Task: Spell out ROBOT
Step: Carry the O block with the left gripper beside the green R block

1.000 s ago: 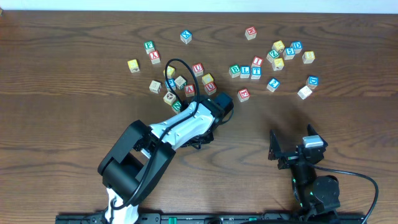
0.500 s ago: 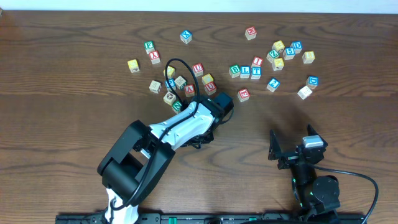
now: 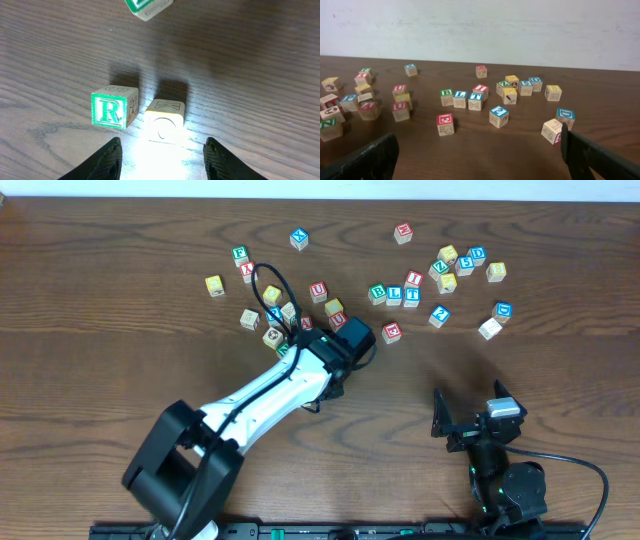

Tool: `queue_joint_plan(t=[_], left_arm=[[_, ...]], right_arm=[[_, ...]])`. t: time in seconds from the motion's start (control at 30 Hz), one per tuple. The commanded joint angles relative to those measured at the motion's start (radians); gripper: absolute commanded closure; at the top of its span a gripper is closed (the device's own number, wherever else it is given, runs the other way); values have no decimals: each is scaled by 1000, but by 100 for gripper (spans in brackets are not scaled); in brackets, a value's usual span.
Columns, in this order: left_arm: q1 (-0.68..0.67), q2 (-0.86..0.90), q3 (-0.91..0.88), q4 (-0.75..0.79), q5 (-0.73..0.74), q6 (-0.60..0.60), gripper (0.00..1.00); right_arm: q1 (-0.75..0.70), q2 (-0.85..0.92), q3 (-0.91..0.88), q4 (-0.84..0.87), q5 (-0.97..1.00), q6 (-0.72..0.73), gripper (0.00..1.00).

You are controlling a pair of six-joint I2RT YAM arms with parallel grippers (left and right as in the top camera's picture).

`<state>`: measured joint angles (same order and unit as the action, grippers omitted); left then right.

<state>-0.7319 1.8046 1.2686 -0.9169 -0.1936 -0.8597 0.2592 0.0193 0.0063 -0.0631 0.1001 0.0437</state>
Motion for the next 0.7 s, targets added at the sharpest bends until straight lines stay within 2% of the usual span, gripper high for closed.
queue_joint_plan(t=[0.0,0.07,0.2,0.47,0.67], left_arm=[[8,-38,27,-4,0,13,48],[8,-41,27,2,55,13,48],[6,-39,26,38,148,67,62],[6,-37,21,68,150,66,86],[6,-24,-10,90,150,66,92]], right_arm=[[-10,1,-1,-4,-6,-8,1],[-10,1,-1,-4,-6,-8,1],[-10,1,-1,-4,-5,-8,1],[-10,1,-1,-4,-6,-8,1],[-10,1,-1,-4,-6,-8,1]])
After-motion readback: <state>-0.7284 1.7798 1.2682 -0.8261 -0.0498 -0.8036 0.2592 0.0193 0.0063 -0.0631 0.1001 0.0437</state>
